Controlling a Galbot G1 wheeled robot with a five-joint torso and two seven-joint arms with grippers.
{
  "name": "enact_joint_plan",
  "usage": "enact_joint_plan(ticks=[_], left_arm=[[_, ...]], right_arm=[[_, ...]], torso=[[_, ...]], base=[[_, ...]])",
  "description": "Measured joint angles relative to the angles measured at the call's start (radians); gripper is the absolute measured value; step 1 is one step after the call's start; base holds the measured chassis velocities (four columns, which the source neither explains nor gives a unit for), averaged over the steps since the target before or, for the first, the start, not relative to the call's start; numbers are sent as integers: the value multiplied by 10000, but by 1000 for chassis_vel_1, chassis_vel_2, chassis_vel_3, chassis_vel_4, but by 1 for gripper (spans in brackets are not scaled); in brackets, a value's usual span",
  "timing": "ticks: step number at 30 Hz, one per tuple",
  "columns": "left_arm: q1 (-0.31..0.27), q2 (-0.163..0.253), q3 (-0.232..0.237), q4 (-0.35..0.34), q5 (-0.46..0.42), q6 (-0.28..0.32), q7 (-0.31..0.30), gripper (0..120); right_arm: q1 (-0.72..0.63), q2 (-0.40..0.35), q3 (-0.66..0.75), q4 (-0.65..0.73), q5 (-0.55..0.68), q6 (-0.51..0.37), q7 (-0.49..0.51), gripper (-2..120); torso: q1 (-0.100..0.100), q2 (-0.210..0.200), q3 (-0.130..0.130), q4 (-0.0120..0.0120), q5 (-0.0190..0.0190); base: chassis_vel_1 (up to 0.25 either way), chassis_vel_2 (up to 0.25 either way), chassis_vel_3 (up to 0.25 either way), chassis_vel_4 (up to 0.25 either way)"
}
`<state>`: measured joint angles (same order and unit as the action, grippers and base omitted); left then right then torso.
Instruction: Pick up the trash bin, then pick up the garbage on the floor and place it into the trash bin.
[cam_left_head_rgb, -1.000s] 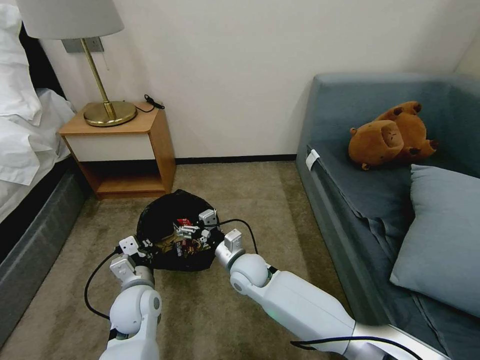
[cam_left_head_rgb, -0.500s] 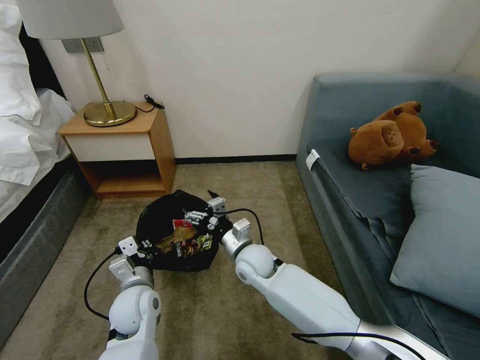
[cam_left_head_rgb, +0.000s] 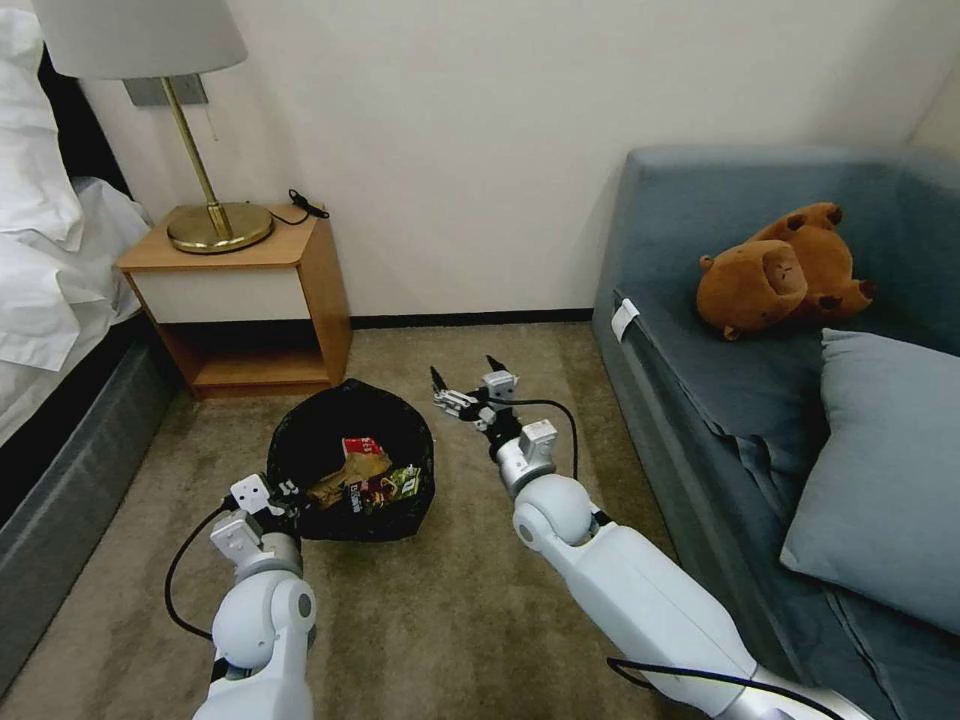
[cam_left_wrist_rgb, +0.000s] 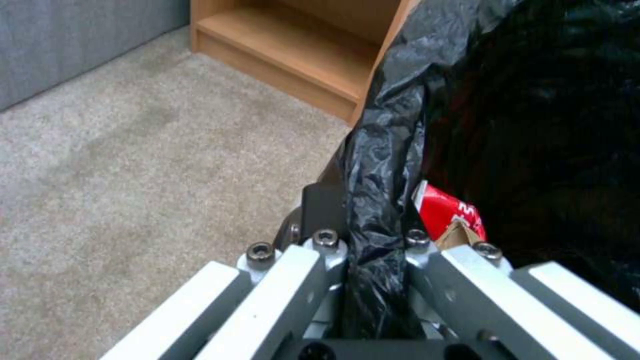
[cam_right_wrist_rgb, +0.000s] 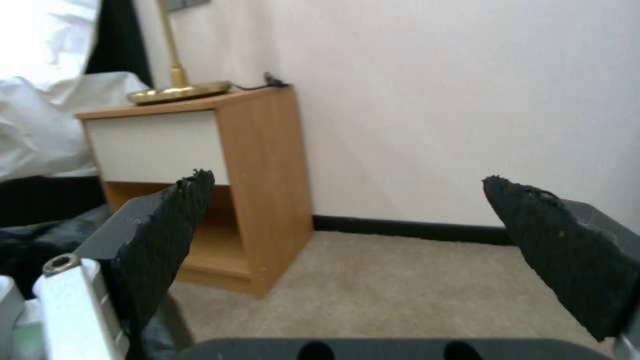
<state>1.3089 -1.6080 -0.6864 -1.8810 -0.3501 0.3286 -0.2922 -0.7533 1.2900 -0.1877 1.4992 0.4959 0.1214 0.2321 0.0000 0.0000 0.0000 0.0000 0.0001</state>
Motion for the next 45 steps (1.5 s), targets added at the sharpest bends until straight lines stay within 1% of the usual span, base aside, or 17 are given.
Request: enact_joint_plan(ticks=[4,6,14,24,30,32,36,38,39,41,42,43,45], left_arm=[[16,10,0,0,-18,5,4,1],[30,44,-8,-34,-50,15,6,1],[77,60,-23,-46,-63,18,23,1],[73,127,-4,-45,-61,21,34,1],[101,231,-3,-24,-82,145,183,1],[73,329,-42,-33,-183,319,259,1],[25,382,-102,-124,-409,544,314,1],[-37,394,-123,-238,-752,837,318,1],[-37,394,-123,-238,-752,837,318,1],[-156,408,-202,-351,-1219,1205,118,1],[-156,408,-202,-351,-1219,1205,118,1],[-183,409,-220,-368,-1321,1336,37,1],[-275,441,-317,-389,-1721,1853,-255,1]], right_arm=[[-243,18,257,-77,-123,67,-39,100],[-638,23,676,-135,-270,168,-220,100],[-1310,3,1493,-219,-584,401,-494,100],[-1564,63,1892,-316,-638,522,-580,100],[-1579,127,1962,-358,-679,558,-600,100],[-1579,164,1984,-392,-725,585,-609,100],[-1593,188,2005,-410,-752,611,-633,100],[-1621,207,2036,-414,-770,634,-674,100],[-1621,207,2036,-414,-770,634,-674,100],[-1676,205,2066,-418,-794,660,-693,100],[-1676,205,2066,-418,-794,660,-693,100],[-1697,191,2067,-417,-805,671,-700,100],[-1778,136,2079,-450,-862,744,-734,100]], torso=[[0,0,0,0,0],[0,0,0,0,0],[0,0,0,0,-2],[0,0,0,0,-1],[0,0,0,0,-1],[0,0,0,0,-2],[0,0,0,1,-1],[0,0,0,0,-1],[0,0,0,0,-1],[0,0,0,0,-1],[0,0,0,0,-1],[0,0,0,1,-1],[0,0,0,0,-2]], base=[[0,0,0,0],[0,0,0,0],[0,0,0,0],[0,0,0,0],[0,0,0,0],[0,0,0,0],[0,0,0,0],[0,0,0,0],[0,0,0,0],[0,0,0,0],[0,0,0,0],[0,0,0,0],[0,0,0,0]])
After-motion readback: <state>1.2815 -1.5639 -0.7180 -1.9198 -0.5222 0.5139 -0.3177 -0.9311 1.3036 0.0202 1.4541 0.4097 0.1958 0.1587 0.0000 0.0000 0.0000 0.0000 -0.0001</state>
